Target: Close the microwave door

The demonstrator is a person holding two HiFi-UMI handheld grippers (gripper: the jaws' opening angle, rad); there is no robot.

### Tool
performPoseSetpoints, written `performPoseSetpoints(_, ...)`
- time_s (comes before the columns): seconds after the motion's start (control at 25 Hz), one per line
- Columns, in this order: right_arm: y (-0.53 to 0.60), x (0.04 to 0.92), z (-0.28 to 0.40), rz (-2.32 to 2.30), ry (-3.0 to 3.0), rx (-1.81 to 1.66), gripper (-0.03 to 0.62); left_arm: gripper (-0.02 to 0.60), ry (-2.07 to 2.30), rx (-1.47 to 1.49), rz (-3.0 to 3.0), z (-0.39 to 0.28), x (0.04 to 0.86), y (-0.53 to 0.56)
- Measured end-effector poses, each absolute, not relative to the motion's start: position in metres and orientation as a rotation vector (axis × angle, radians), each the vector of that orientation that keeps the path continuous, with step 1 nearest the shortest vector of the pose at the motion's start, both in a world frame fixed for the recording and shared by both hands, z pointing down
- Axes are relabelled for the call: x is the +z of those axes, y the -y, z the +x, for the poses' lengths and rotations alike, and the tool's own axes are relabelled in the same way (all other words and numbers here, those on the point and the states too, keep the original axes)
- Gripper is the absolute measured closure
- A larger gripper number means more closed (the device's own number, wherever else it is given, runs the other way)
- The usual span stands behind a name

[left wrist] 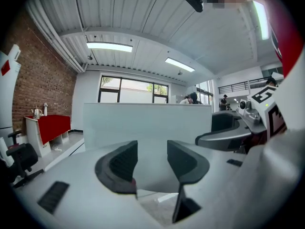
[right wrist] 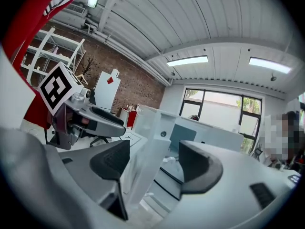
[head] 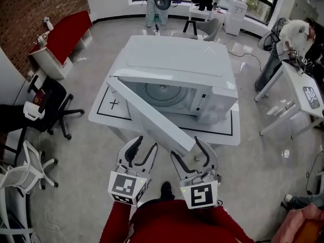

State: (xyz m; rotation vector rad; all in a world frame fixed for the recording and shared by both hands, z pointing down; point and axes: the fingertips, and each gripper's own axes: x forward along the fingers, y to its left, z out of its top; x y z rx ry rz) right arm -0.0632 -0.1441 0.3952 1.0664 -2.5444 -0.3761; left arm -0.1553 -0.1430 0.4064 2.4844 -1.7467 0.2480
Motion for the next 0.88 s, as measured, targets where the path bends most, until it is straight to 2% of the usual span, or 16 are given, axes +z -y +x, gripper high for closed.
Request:
performPoseSetpoints(0.44,0.158,0.404,-0.053,1.159,2.654,-0.044,0.273,0.391,1.691,0.242,2.518,-0.153,0.408,0.152)
performPoseSetpoints(0.88,0.182,0.409,-0.034,1.262,2.616,0.042,0.275,0.391,1.645,0.273,2.583,-0.141,0.405,0.17)
